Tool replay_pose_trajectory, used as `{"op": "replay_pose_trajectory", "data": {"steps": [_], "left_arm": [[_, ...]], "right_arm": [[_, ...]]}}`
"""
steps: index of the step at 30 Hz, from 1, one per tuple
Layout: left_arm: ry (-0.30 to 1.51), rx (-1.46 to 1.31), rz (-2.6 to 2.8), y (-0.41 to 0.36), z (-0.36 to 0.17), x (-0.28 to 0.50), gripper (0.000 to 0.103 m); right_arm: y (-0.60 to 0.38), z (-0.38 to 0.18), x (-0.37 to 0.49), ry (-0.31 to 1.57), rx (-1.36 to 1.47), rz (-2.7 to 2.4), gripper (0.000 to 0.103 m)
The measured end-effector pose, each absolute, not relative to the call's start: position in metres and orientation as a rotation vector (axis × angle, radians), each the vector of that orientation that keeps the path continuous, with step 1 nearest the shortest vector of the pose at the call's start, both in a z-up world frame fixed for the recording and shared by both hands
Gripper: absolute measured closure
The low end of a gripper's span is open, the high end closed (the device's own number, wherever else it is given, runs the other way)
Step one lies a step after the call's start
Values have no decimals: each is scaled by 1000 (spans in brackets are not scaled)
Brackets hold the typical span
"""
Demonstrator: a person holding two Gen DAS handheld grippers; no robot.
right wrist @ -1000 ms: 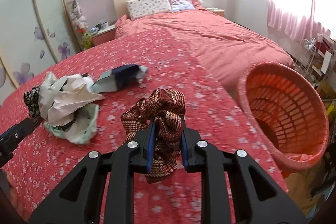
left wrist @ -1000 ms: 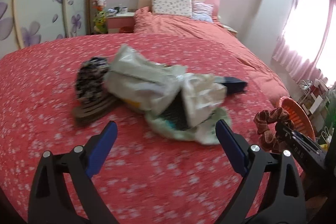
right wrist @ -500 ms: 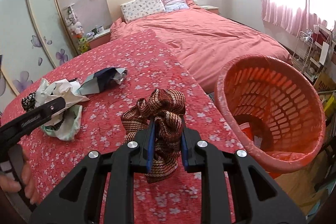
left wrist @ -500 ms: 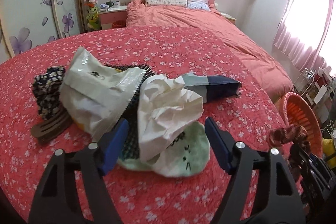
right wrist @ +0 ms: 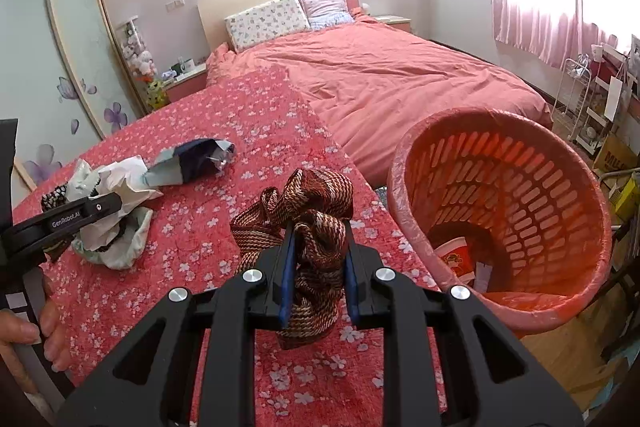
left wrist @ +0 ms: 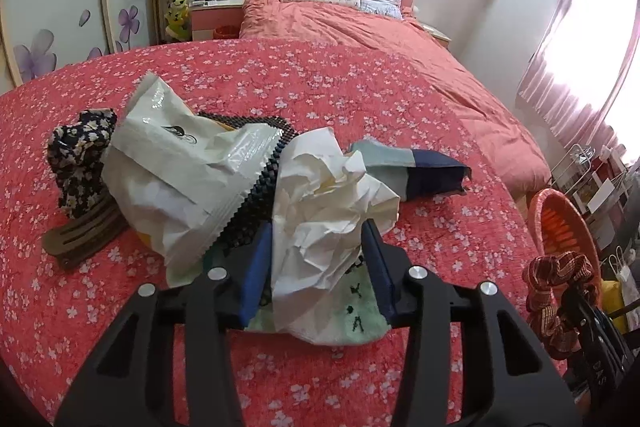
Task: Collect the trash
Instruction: 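Grasp the crumpled white tissue with the left tool while the right tool holds the scrunchie, then carry tissue and scrunchie over the orange basket and release both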
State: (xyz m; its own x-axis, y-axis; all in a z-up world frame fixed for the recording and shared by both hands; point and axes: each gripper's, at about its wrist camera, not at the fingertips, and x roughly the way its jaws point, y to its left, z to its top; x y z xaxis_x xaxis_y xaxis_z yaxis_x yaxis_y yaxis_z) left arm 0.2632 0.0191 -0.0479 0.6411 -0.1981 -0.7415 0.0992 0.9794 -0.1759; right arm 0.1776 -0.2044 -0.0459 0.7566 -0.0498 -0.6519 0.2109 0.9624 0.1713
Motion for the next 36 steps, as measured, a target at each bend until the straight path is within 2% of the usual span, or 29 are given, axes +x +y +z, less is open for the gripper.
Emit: {"op": "replay_pose_trajectory", "data": {"steps": [2, 3, 23, 36], "left_arm": [[846, -125, -179, 19, -42, 258, 59], [842, -124, -184, 19, -39, 258, 65], [722, -127, -236, 17, 11, 215, 67], [675, -127, -399, -35, 42, 196, 67]], "right_arm": [[-204, -41, 175, 686, 241, -143, 82], [-206, -40, 174, 681, 241, -142, 82], [-223, -19, 156, 609, 266, -145, 82], [-254, 3, 137, 507, 290, -217, 82]]}}
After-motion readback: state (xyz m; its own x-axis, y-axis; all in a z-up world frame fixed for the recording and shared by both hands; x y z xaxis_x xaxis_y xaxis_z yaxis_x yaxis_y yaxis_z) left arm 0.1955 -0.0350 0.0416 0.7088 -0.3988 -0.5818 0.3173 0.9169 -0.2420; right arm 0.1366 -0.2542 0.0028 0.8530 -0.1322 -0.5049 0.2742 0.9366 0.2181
